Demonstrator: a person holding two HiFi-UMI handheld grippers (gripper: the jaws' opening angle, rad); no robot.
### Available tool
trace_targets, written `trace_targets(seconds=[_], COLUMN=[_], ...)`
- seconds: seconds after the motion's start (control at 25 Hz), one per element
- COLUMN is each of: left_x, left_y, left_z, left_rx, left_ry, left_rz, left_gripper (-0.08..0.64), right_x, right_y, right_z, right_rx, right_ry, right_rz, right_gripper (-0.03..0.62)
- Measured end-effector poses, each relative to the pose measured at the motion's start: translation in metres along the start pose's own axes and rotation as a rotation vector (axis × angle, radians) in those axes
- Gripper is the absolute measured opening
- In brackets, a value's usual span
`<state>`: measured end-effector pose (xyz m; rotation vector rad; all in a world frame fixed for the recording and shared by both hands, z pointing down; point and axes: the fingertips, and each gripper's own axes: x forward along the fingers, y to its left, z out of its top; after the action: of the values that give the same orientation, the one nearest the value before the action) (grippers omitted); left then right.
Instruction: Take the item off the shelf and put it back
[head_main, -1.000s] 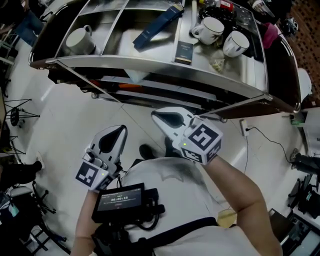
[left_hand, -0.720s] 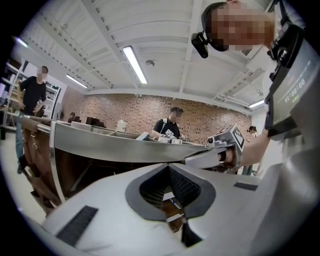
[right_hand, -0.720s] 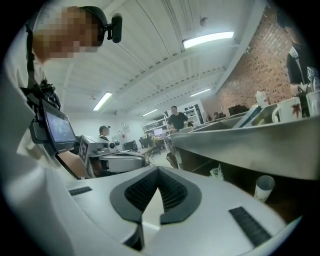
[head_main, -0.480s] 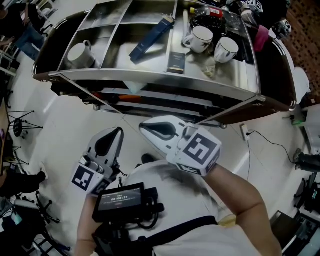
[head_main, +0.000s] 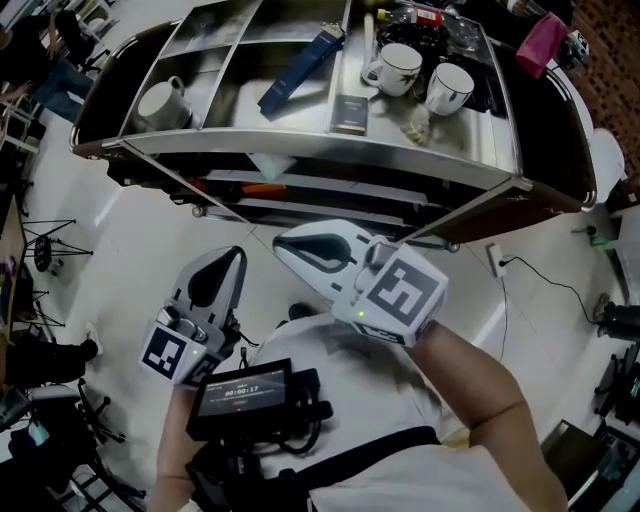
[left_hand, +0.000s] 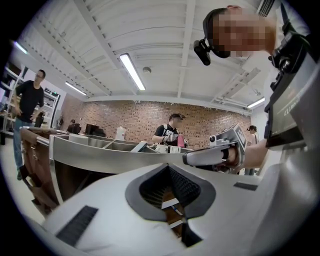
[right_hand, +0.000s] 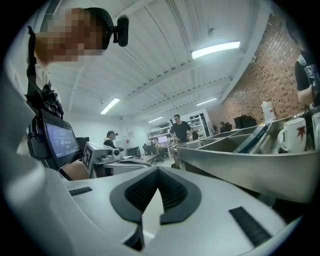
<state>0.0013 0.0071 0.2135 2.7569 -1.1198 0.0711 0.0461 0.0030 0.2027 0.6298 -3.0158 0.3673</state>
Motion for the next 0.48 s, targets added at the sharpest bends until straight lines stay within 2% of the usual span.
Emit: trace_targets(seconds=[0.48], left_x=[0.005], left_y=[-0.012], left_z=[-0.008], left_rx=[0.005], left_ry=[0.018], left_rz=[-0.006], left_gripper=[0.009], right_x=[-0.01], right_y=[-0.001], right_z=[-0.001], right_rx=[0.008], right_ry=[-0.023], right_rz=[-0.003], right_gripper=[0.003])
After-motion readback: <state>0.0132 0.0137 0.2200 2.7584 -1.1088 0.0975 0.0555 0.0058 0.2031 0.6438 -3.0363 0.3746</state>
